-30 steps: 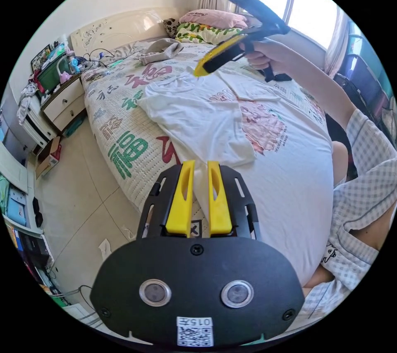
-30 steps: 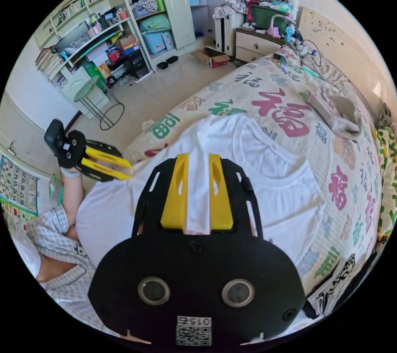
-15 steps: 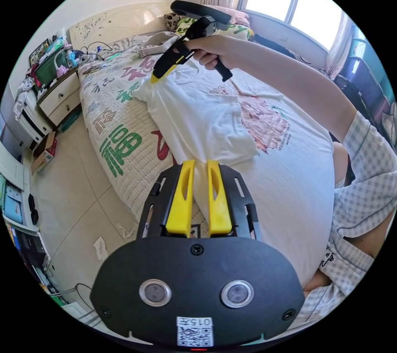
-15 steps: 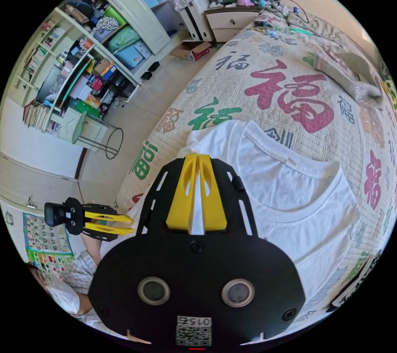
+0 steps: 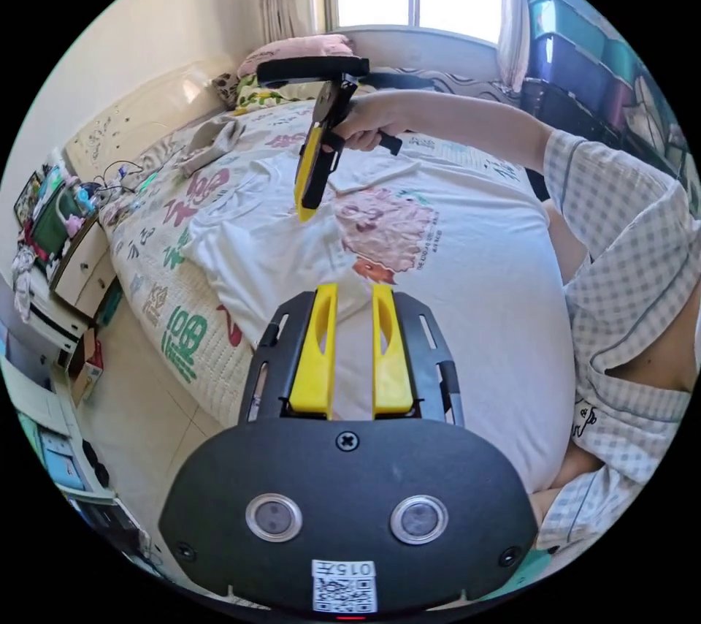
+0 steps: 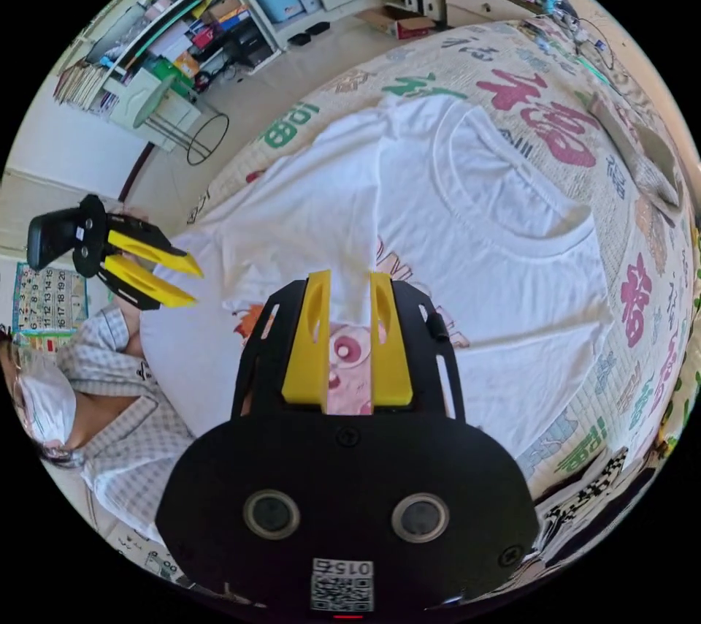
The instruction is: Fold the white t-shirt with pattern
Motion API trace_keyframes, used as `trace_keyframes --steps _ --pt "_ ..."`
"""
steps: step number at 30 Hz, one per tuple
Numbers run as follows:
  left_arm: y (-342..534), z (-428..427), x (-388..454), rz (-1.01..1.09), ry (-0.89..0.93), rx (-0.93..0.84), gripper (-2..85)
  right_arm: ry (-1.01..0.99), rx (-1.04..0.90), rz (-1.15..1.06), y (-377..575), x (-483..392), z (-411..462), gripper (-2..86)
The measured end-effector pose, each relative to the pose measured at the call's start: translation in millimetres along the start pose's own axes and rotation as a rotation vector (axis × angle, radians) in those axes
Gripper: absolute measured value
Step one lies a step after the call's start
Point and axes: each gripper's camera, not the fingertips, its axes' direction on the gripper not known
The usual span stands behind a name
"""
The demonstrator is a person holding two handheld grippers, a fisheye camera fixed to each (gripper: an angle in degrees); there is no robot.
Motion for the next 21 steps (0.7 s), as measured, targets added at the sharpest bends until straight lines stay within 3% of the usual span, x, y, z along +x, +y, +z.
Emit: trace_keyframes --steps 5,9,12,15,21 --pt "-2 28 -7 -0.001 0.088 -0.08 1.7 0.055 0.039 0.014 10 -5 -6 -0.4" --pt "3 10 -6 0.025 0.117 -0.003 0.2 0.044 0.116 0.033 33 -6 -21 -0.9" --pt "3 8 -5 0.036 0.144 0.024 0.0 0.057 0.101 0.055 47 -5 -19 -0.9" --pt "-1 28 -5 0.037 0.158 -0.073 0.6 0.02 0.015 0.063 52 -1 -1 -0.4" --pt "4 12 3 0.079 0.152 -0.053 5.8 0.054 0.121 0.091 70 -4 -20 6.1"
